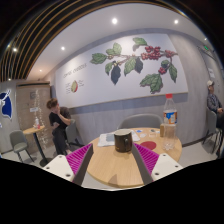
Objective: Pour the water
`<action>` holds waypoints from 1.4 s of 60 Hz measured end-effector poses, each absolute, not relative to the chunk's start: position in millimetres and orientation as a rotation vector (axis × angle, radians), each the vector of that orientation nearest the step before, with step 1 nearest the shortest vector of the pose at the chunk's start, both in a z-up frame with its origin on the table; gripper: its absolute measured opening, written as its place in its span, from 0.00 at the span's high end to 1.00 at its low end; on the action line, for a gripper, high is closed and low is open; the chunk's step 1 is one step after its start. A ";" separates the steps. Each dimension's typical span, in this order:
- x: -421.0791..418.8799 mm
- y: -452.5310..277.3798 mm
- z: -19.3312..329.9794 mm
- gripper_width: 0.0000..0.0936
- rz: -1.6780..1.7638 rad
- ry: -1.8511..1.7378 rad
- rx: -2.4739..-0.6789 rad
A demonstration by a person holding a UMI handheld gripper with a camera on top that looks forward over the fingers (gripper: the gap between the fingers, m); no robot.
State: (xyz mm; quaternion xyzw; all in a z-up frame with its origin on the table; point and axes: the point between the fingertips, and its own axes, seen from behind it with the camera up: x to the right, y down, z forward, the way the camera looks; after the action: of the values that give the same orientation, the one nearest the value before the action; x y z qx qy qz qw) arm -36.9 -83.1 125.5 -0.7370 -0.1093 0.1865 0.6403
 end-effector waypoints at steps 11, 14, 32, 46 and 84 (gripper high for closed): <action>-6.4 -54.4 123.8 0.11 0.381 -0.222 -1.696; 11.2 -42.6 124.2 0.11 0.351 -0.211 -1.688; 131.9 56.8 130.5 0.11 0.151 -0.088 -1.670; 156.0 139.7 129.2 0.11 0.109 -0.112 -1.673; 130.5 188.0 168.4 0.64 -0.451 -0.496 -1.456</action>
State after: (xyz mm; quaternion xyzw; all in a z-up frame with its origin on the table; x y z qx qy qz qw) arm 130.5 188.0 168.4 -0.6525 -0.2224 -0.2019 0.6957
